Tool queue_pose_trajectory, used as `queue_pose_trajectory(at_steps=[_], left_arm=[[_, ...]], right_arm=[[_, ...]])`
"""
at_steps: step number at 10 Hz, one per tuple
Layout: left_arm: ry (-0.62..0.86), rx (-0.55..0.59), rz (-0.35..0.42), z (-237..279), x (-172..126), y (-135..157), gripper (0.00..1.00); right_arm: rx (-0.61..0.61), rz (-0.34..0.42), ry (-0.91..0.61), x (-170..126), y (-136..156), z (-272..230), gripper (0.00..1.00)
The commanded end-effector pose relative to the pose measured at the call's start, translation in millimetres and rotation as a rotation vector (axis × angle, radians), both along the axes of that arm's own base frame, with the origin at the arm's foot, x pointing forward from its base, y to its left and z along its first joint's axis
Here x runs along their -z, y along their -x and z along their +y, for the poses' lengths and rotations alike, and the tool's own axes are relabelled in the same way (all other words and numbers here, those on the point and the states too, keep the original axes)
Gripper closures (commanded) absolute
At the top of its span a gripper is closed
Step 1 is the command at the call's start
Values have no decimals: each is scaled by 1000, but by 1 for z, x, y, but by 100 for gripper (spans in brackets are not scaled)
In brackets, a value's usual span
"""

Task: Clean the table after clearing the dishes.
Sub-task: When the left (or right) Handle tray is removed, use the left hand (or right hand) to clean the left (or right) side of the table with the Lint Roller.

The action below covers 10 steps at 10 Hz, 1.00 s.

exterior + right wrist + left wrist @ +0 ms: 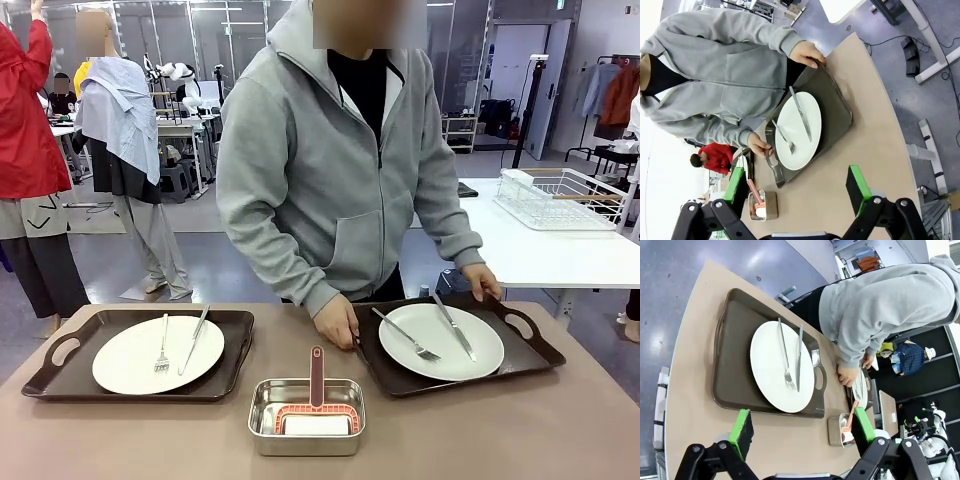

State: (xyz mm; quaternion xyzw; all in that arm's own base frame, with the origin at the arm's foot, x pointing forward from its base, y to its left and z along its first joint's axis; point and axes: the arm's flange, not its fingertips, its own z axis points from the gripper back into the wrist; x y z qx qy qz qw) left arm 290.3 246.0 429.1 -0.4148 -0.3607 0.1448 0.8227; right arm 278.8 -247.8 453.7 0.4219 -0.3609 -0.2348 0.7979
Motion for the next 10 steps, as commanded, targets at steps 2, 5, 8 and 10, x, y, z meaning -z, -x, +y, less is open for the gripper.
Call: queue_pose_trajectory(at_steps=[2, 5, 8, 10], left_arm=[[2, 13, -11, 4, 0, 1, 0], [2, 13, -11, 4, 0, 1, 0], [2, 13, -11, 4, 0, 1, 0], [2, 13, -11, 4, 0, 1, 0]], right_arm=[[-5, -26, 4, 1, 1, 1, 0], [-5, -26, 4, 1, 1, 1, 0], [-5, -26, 4, 1, 1, 1, 0], [-5, -26, 4, 1, 1, 1, 0]])
